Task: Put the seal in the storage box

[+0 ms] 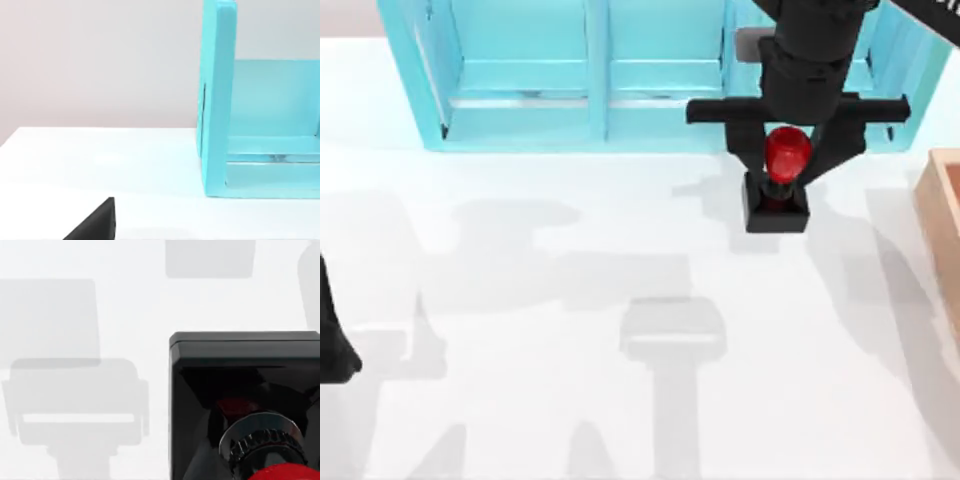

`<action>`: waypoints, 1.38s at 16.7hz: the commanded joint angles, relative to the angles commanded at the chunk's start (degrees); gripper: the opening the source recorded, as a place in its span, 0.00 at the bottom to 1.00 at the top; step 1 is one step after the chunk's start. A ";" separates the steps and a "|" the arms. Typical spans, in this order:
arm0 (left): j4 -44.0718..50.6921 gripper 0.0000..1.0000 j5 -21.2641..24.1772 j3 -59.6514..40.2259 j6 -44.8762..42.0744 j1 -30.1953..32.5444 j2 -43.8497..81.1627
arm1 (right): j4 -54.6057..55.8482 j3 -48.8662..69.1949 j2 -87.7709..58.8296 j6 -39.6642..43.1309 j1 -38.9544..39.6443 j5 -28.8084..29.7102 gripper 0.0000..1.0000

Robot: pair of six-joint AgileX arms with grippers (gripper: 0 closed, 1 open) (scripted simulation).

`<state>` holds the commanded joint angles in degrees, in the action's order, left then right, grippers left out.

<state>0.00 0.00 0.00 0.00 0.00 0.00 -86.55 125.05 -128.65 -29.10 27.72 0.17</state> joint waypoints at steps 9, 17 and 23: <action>0.00 1.00 0.00 0.00 0.00 0.00 0.00 | 1.34 -18.36 16.84 32.40 -31.91 0.10 0.00; 0.00 1.00 0.00 0.00 0.00 0.00 0.00 | 2.42 -28.32 25.80 46.03 -45.43 0.18 0.00; 0.00 1.00 0.00 0.00 0.00 0.00 0.00 | 6.23 -32.22 25.77 45.90 -45.12 0.14 0.00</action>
<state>0.00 0.00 0.00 0.00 0.00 0.00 -80.32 92.83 -102.88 16.80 -17.40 0.31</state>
